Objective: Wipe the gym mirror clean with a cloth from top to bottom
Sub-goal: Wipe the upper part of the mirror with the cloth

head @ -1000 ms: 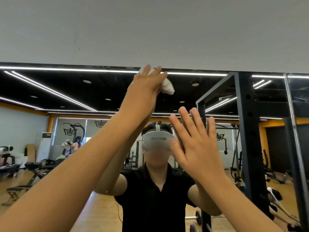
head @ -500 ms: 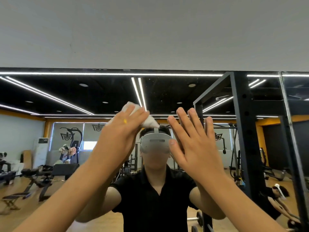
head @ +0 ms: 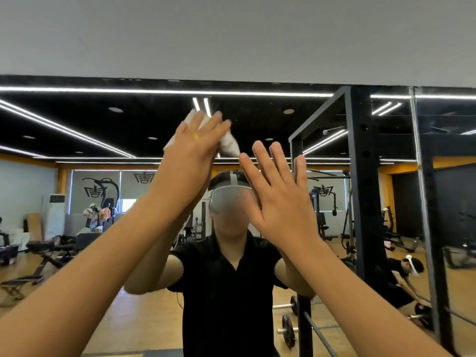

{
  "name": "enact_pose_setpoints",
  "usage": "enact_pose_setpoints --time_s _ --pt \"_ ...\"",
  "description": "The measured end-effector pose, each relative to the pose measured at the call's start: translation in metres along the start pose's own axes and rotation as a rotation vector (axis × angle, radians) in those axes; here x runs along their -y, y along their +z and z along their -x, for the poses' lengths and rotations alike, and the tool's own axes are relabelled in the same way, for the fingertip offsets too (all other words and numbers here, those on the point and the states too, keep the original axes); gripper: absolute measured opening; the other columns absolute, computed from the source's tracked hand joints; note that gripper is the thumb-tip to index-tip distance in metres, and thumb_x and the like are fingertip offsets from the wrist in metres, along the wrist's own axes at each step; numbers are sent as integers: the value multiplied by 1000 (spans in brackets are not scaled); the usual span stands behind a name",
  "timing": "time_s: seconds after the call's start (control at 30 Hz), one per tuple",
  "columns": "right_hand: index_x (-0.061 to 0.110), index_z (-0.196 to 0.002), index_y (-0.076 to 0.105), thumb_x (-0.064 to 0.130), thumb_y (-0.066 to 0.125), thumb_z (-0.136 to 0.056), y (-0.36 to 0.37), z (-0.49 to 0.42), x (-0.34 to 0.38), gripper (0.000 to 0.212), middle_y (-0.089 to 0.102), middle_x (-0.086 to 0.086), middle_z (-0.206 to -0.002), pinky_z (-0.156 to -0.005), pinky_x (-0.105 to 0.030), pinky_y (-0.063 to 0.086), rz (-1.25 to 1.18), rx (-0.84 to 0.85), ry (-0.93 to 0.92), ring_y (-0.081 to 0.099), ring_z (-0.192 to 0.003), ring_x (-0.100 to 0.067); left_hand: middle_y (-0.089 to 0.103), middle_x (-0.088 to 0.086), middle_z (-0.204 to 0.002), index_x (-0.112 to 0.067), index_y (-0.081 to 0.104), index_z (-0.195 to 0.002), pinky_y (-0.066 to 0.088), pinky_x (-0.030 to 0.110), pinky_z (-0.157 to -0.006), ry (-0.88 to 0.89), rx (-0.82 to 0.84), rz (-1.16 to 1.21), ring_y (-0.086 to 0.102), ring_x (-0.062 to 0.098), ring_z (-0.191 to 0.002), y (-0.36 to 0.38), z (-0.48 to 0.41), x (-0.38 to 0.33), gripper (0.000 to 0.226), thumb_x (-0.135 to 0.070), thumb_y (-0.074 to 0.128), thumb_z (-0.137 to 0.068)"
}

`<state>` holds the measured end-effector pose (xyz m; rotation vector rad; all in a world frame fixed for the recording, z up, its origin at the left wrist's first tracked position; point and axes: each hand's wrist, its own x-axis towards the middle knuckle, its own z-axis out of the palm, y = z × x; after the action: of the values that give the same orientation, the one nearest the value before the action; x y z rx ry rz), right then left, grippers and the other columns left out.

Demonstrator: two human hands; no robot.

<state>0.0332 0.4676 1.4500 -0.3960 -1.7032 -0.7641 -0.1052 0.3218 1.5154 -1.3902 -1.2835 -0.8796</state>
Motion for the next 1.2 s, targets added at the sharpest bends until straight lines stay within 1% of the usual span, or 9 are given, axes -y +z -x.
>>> enact_pose_setpoints --time_s 0.07,0.17,0.33,0.57,0.67,0.83,0.97,1.07,1.2 --pt "27 -163 27 48 29 -107 -1 0 0 61 17 -4 -172 -125 -63 10 -16 -22 -3 9 -160 -28 43 21 -156 -8 49 -150 29 58 -117 37 13 -23 33 44 -147 0 -26 -15 49 -1 54 -102" --pt "26 -162 31 47 30 -106 -1 -1 0 60 21 -5 -171 -124 -64 12 -29 -41 -1 11 -159 -29 39 17 -160 -9 47 -151 22 52 -122 39 12 -29 27 40 -152 4 -46 -24 50 0 53 -103" --pt "27 -163 29 47 29 -106 -1 -1 1 60 19 -5 -171 -125 -63 10 -42 -47 -6 10 -159 -29 44 14 -156 -16 47 -152 42 56 -109 70 -80 -35 42 40 -142 10 -15 -3 45 -16 49 -107" --pt "29 -164 26 48 28 -106 1 0 -1 61 16 -4 -172 -127 -59 3 -31 -29 3 7 -160 -27 39 5 -161 -22 42 -156 47 50 -98 45 -37 -22 38 28 -145 5 36 17 48 -27 39 -108" --pt "29 -164 24 48 28 -107 1 -1 0 60 16 -3 -172 -127 -59 3 -34 -27 6 6 -160 -26 40 6 -160 -21 44 -154 46 53 -100 36 -32 -44 38 31 -143 3 28 11 47 -27 39 -108" --pt "27 -163 28 47 29 -106 0 1 1 60 18 -3 -172 -126 -60 6 -45 -54 12 8 -160 -26 26 6 -168 -24 36 -158 22 52 -123 -1 62 -46 18 32 -155 -2 -26 -22 50 -16 44 -109" --pt "27 -162 30 47 31 -106 0 0 1 59 18 -3 -172 -127 -58 2 -38 -49 17 7 -160 -24 13 1 -172 -24 23 -162 5 44 -126 56 177 -112 2 26 -158 -8 -65 -36 59 -12 45 -108" --pt "27 -162 29 46 34 -106 -1 0 2 60 17 -2 -172 -128 -55 -1 -23 -42 26 5 -160 -23 12 3 -171 -23 20 -163 10 40 -125 118 165 -135 8 26 -157 -8 -50 -21 67 -9 51 -105" --pt "27 -163 26 45 34 -106 -3 0 5 60 15 -2 -172 -127 -59 2 -22 -28 36 4 -160 -23 31 5 -165 -22 35 -158 32 59 -120 136 14 -25 25 33 -152 5 -3 18 68 -3 62 -98"
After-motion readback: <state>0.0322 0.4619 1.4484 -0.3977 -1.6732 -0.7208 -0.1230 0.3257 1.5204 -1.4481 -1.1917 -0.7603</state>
